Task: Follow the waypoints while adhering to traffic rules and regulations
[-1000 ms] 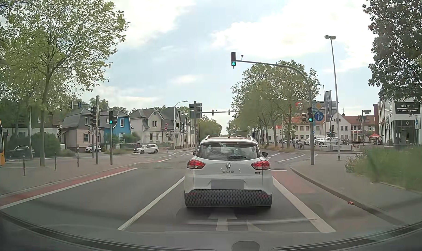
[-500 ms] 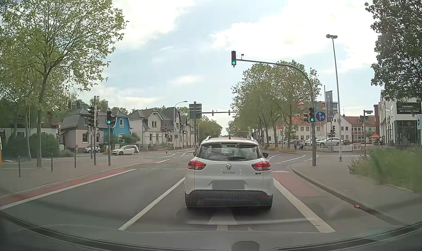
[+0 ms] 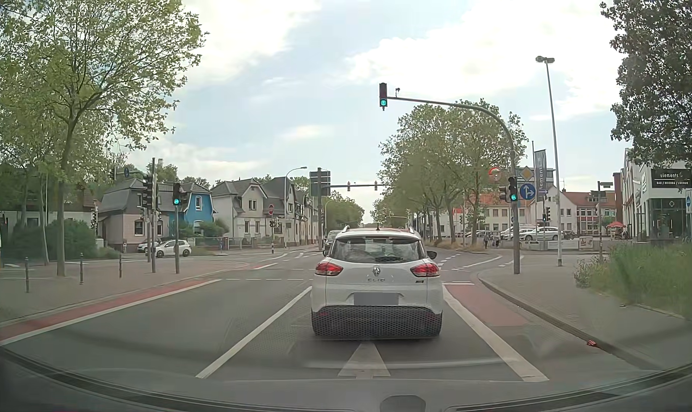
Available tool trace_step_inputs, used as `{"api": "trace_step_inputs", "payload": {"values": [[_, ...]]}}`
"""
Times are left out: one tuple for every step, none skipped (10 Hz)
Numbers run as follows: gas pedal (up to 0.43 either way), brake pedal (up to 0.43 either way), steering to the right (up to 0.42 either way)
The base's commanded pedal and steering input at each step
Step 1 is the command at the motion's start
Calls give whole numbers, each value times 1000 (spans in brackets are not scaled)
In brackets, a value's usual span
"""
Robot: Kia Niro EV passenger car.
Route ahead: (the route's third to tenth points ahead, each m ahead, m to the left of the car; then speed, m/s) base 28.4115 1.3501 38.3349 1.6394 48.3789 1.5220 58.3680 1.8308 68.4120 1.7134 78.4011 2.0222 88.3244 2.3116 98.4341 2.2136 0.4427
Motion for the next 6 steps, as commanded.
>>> {"api": "trace_step_inputs", "payload": {"values": [[59, 18, 5], [87, 18, 6], [130, 18, 7], [157, 24, 9], [189, 18, 11], [220, 18, 13]]}}
